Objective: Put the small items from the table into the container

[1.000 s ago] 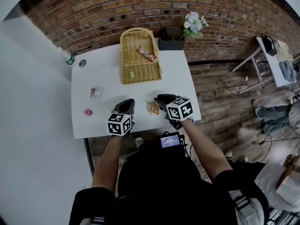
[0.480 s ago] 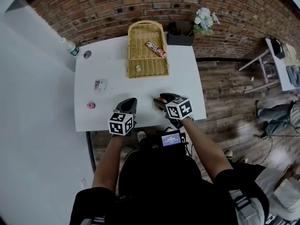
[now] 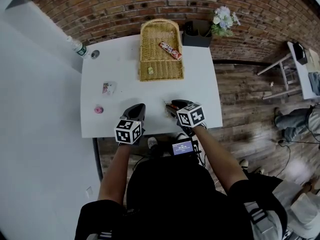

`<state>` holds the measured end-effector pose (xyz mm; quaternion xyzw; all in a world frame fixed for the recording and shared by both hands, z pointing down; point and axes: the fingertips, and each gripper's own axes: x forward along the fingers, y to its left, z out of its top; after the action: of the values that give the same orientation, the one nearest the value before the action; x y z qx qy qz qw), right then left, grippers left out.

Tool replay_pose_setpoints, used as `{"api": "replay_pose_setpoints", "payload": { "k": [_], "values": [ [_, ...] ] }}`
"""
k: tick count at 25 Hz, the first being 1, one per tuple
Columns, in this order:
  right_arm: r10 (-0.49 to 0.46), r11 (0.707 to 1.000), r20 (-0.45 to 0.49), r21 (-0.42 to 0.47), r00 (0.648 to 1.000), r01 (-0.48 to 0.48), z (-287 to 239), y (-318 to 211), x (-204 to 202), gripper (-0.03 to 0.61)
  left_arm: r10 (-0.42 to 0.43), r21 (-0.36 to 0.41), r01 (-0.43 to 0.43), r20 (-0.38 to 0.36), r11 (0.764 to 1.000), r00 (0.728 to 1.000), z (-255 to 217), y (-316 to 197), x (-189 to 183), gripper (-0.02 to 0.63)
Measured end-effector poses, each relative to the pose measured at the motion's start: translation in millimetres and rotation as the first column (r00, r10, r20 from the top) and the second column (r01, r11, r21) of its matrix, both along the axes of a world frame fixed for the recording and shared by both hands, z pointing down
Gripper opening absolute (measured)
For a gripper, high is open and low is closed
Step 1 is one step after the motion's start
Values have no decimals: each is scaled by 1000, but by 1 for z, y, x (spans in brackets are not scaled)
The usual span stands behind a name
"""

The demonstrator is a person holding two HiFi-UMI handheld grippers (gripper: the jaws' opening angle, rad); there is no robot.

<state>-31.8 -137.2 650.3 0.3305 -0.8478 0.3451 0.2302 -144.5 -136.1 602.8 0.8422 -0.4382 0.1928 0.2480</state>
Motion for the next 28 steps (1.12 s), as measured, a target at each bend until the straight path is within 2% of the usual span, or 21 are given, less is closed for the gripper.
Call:
{"api": "replay_pose_setpoints", "payload": {
  "k": [3, 13, 28],
  "values": [
    [8, 1000, -7, 6, 1000, -8, -1, -1, 1, 119, 0, 0, 0, -1, 1000, 1000, 0, 0, 1, 8],
    [-7, 1000, -29, 17, 1000, 8, -3, 2, 3, 33, 4, 6, -4, 2, 1000, 1000, -2, 1, 2, 8],
    [3, 998, -29, 64, 1000, -1, -22, -3, 12, 21, 28, 27, -28, -4, 999, 1000, -8, -1, 14, 8]
  ]
}}
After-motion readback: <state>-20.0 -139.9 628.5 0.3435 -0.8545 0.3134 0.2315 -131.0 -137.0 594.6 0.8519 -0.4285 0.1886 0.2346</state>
